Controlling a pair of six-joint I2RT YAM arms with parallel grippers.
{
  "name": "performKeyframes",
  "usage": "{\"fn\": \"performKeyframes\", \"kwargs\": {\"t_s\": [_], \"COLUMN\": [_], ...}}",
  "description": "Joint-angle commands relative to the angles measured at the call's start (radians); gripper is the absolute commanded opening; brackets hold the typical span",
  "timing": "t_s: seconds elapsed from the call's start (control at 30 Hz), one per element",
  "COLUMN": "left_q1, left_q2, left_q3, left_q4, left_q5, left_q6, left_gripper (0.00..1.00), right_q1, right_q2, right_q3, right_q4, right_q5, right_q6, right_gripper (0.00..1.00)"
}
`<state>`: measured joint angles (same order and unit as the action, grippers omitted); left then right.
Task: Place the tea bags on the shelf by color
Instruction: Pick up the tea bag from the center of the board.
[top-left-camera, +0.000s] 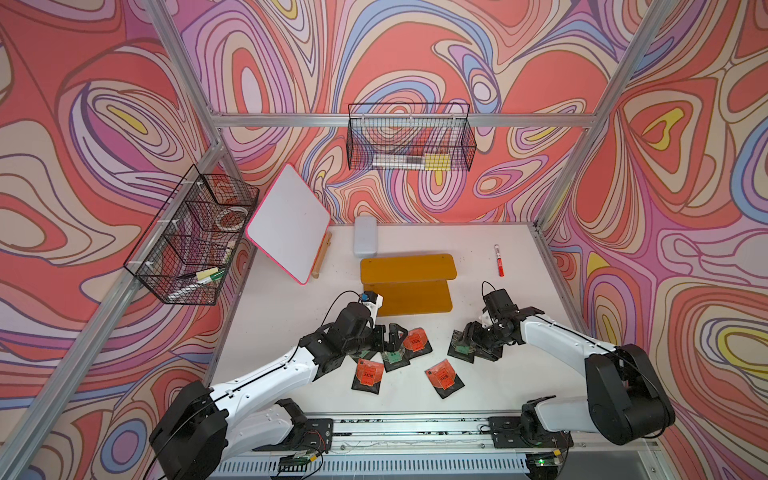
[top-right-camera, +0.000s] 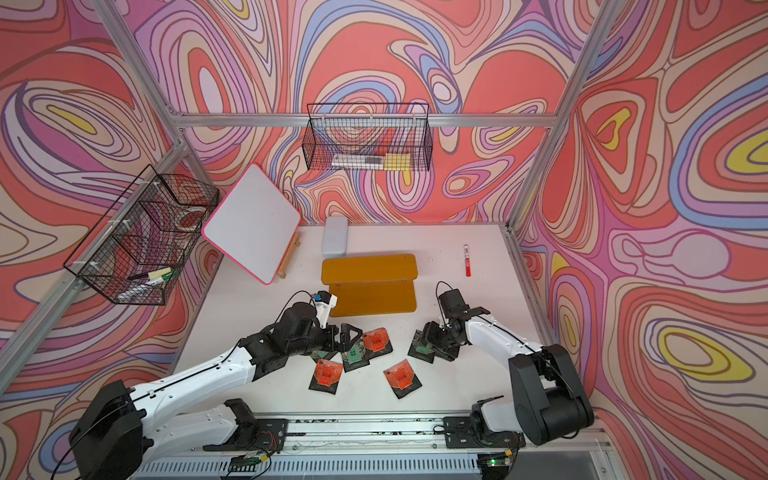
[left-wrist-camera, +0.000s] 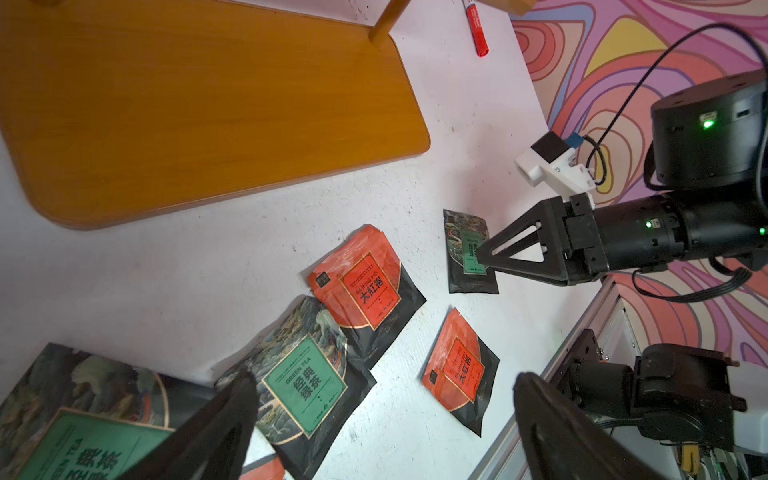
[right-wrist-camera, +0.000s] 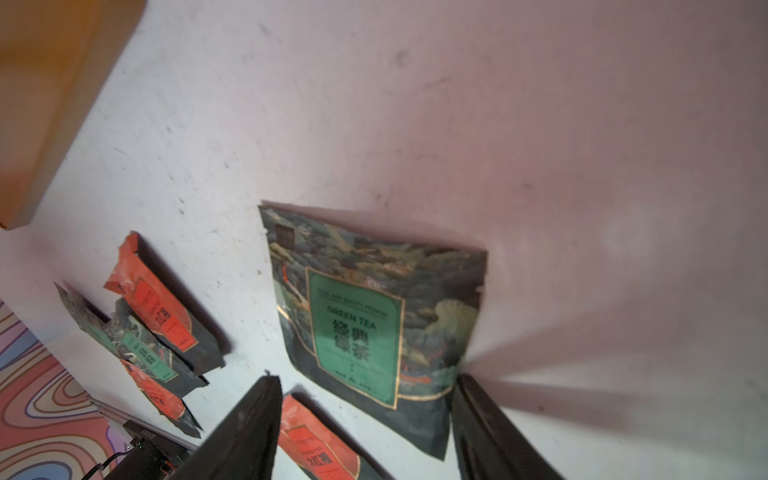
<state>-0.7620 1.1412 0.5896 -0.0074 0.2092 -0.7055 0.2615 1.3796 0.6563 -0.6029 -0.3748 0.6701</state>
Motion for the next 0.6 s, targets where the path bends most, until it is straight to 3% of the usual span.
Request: {"fn": "performKeyframes", "kwargs": {"t_s": [0.0, 0.3, 0.4, 0.57], "left_q1": [-0.039, -0.165, -0.194, -0.232], "left_q2": [0.045, 0.207, 0.270, 0.363], "left_q3": [0.040, 0.092, 0.115, 0.150], "left_q4": [0.080, 0.220, 0.260, 0.300], "left_q5": [-0.029, -0.061, -0.052, -0.055], "left_q6": [-0.016, -0.065, -0.083, -0.103], "left_gripper": [0.97, 0.82, 0.71, 0.67], "right_q1": [0.016, 0.016, 0.016, 0.016], "right_q2": [0.024, 0.019, 0.030, 0.031], "right_q3": [-0.004, -0.001, -0.007, -0.022], "right_q4": [0.071, 0.058, 0.071, 0.132], "right_q5": [-0.019, 0.090, 0.091, 0.053], "right_q6": [0.023, 0.028, 0.033, 0.037], "right_gripper": [0.64, 0.60, 0.57, 0.54]}}
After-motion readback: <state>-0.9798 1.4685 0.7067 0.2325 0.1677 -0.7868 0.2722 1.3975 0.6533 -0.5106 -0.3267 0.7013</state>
